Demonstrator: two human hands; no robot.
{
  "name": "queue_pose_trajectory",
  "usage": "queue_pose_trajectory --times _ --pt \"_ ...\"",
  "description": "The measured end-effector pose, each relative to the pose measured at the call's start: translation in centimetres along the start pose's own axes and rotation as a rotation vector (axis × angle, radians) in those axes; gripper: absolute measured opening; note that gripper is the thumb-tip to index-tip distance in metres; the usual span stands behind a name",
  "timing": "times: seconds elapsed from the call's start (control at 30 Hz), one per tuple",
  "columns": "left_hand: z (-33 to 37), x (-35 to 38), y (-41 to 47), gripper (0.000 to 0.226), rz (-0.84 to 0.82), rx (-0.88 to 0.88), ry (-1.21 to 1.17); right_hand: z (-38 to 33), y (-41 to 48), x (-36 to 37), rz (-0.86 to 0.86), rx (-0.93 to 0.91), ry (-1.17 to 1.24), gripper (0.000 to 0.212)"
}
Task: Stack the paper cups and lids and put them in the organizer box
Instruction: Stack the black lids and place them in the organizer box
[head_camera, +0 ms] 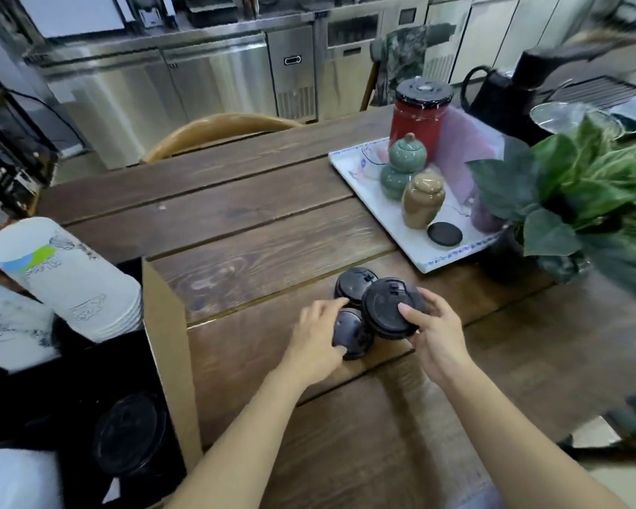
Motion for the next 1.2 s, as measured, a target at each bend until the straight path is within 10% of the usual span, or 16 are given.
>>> queue_pose_trajectory --times 0.23,0.47,0.87,1.2 --pt "3.0 4.4 3.0 0.074 -0.415 0.165 0.54 -1.2 0.6 -6.2 0.159 0.013 0.076 0.048" --pt "1.4 4.3 3.8 0.071 -0.376 0.011 0.672 -1.0 0.8 -7.3 0.124 0.041 0.079 0.042" --pt "-4.9 -0.2 0.6 0.063 0.134 -0.613 -0.017 1.9 1.5 -2.1 -0.047 0.142 0.113 0.046" --pt "-5.7 1.9 -1.9 0.053 0.189 -0.754 -0.824 4.6 -0.6 3.5 -0.103 -0.047 -0.486 0.032"
Point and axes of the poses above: each hand's wrist, its own y-axis towards the middle knuckle, its own x-axis out of the palm, z = x × y, the point moved 8 cm from there along y, towards the middle knuckle, and after that the axes turned 4 degrees about -y, right-handed, at the moved point
